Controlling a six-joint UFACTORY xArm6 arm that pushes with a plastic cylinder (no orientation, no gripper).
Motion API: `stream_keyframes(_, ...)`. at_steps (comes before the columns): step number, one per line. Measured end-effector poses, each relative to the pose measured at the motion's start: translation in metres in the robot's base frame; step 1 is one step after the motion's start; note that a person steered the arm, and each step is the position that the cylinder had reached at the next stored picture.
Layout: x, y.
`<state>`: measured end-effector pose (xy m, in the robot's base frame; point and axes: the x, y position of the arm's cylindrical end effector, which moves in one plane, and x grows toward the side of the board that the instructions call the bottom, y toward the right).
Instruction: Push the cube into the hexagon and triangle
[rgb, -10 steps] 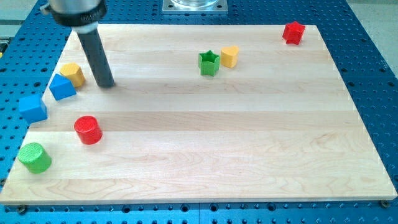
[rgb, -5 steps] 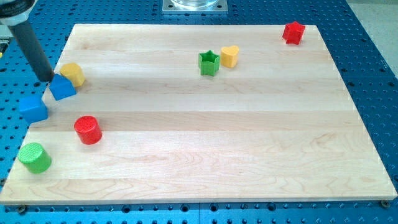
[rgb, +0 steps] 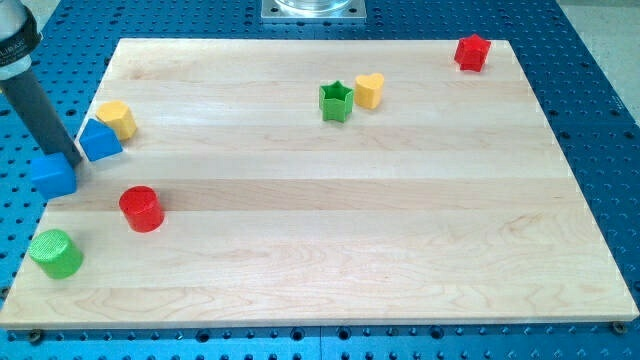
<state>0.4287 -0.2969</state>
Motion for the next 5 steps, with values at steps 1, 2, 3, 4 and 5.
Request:
stream_keyframes(1,0.012,0.036)
stream_keyframes(2,0.031,0.081)
stream_keyframes(3,0.031,0.09)
stream_keyframes(4,0.053,0.036)
stream_keyframes(5,0.093,0.01)
